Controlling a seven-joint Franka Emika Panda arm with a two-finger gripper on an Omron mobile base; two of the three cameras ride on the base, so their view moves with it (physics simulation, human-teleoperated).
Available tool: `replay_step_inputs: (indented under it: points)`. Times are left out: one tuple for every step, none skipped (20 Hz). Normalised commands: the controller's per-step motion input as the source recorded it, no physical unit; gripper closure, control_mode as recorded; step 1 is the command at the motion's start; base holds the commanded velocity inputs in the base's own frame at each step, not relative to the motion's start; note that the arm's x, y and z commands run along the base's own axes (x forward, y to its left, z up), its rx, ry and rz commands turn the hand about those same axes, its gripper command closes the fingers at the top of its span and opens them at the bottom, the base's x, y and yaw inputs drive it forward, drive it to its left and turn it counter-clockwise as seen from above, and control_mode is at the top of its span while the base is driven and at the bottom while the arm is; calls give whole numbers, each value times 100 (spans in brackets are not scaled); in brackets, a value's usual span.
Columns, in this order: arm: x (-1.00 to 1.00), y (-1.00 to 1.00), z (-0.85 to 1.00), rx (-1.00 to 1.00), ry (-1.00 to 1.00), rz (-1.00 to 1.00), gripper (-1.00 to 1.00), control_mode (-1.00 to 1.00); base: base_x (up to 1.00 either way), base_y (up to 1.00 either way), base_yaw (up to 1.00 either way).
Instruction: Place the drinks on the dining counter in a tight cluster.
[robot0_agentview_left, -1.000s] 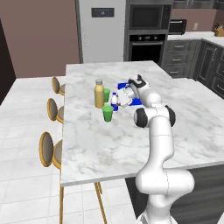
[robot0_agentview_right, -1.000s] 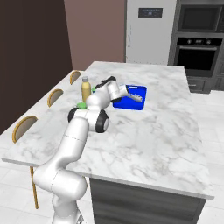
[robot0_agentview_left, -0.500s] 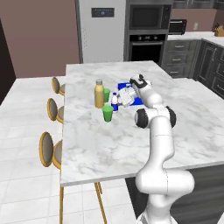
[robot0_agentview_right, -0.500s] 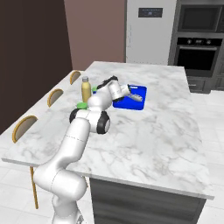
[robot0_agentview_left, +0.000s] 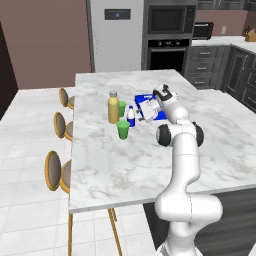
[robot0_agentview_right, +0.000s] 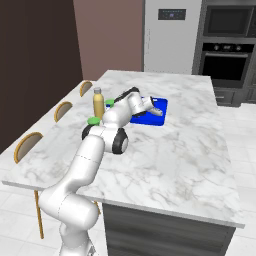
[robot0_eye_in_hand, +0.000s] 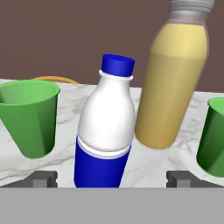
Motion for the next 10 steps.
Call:
replay_step_inputs:
  points:
    - [-26, -31, 5, 0, 0, -7, -100, -100, 0, 0, 0]
    - [-27, -26, 6, 0, 0, -8, -100, -100, 0, 0, 0]
    - [-28, -25, 8, 0, 0, -9, -100, -100, 0, 0, 0]
    - [-29, -18, 9, 0, 0, -9, -100, -100, 0, 0, 0]
    - [-31, -13, 9, 0, 0, -10, -100, -100, 0, 0, 0]
    - [-34, -9, 9, 0, 0, -11, -100, -100, 0, 0, 0]
    - [-38, 0, 11, 0, 0, -12, -100, -100, 0, 0, 0]
    - [-37, 0, 12, 0, 0, -12, -100, -100, 0, 0, 0]
    - [-38, 3, 12, -1, 0, -12, -100, -100, 0, 0, 0]
    - [-38, 7, 11, -1, 0, -11, -100, -100, 0, 0, 0]
